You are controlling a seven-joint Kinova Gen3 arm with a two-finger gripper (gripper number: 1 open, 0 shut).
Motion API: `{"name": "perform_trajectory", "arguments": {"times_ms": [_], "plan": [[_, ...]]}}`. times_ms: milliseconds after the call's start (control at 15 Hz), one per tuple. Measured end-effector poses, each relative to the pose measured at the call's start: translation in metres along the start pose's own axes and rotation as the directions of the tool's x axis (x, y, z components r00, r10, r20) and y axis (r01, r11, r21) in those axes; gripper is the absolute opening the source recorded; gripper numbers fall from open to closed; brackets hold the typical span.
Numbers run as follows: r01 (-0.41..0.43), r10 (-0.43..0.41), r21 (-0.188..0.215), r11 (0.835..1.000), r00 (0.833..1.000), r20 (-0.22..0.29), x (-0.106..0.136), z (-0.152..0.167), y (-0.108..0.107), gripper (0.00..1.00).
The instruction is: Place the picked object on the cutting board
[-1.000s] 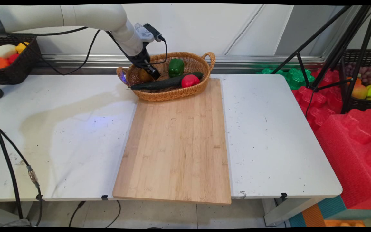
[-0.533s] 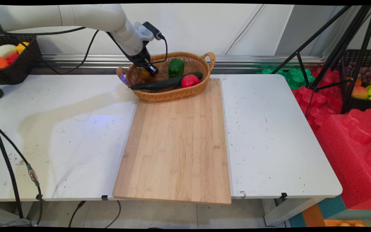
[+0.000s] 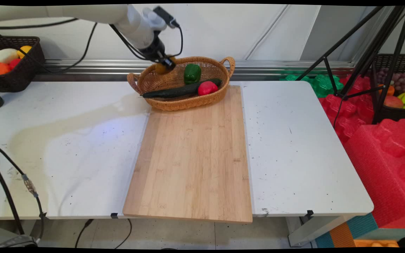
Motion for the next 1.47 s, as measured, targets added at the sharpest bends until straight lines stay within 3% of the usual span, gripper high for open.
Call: {"name": "perform_trajectory", "arguments": {"times_ms": [267, 600, 867, 1267, 1467], "plan": [[-0.073, 0.071, -0.023, 0.997, 0.992, -0.102, 0.008, -0.046, 0.009, 0.0], [-0.178, 0.161, -0.082, 0.981, 0.97, -0.183, 0.004, -0.09, 0.028, 0.0], [-0.273, 0.236, -0.152, 0.95, 0.945, -0.227, -0.011, -0.12, 0.048, 0.0], [-0.39, 0.323, -0.273, 0.879, 0.91, -0.259, -0.038, -0.153, 0.082, 0.0], [-0.398, 0.328, -0.315, 0.861, 0.91, -0.253, -0.048, -0.157, 0.097, 0.0]]}}
